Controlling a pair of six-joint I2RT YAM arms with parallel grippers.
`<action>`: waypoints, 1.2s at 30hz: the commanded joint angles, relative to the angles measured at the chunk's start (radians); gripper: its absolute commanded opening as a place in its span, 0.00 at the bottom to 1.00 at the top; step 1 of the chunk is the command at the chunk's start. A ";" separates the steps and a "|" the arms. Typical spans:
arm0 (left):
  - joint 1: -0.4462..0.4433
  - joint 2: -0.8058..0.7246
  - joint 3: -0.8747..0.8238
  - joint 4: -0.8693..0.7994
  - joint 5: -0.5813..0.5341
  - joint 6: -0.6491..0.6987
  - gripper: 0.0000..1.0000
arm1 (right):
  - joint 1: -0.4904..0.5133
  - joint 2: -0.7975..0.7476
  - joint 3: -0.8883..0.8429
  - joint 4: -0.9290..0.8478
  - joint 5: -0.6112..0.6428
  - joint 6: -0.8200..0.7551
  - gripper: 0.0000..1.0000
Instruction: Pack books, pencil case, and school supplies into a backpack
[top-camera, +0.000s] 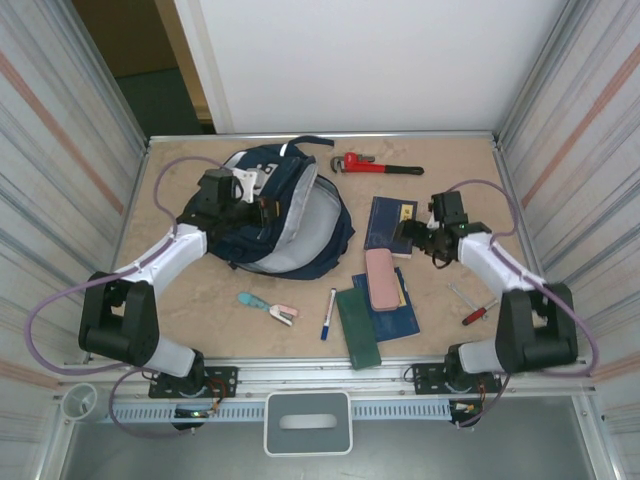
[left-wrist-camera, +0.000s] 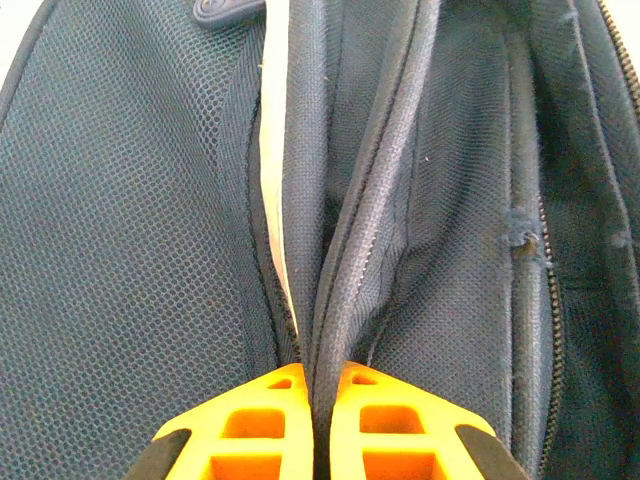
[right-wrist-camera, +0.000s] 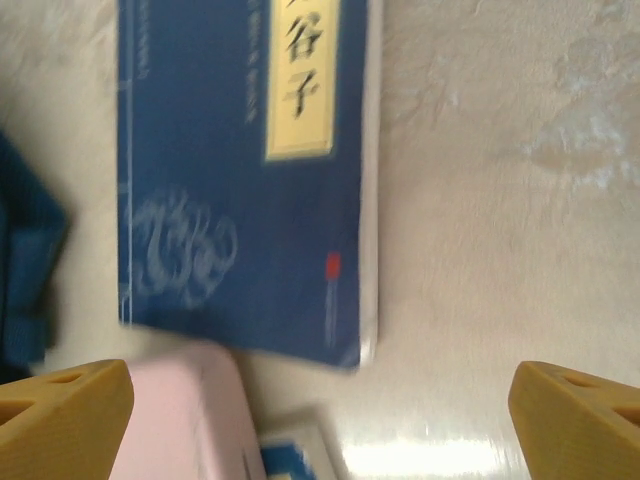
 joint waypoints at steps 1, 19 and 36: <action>0.013 0.004 -0.020 0.081 0.055 -0.037 0.00 | -0.039 0.144 0.098 0.050 -0.170 0.032 0.87; 0.012 0.048 -0.035 0.103 0.088 -0.043 0.00 | 0.018 0.375 0.233 0.088 -0.076 -0.026 0.01; 0.015 0.072 0.017 0.019 0.011 0.000 0.13 | -0.109 -0.016 0.160 0.251 -0.414 0.150 0.00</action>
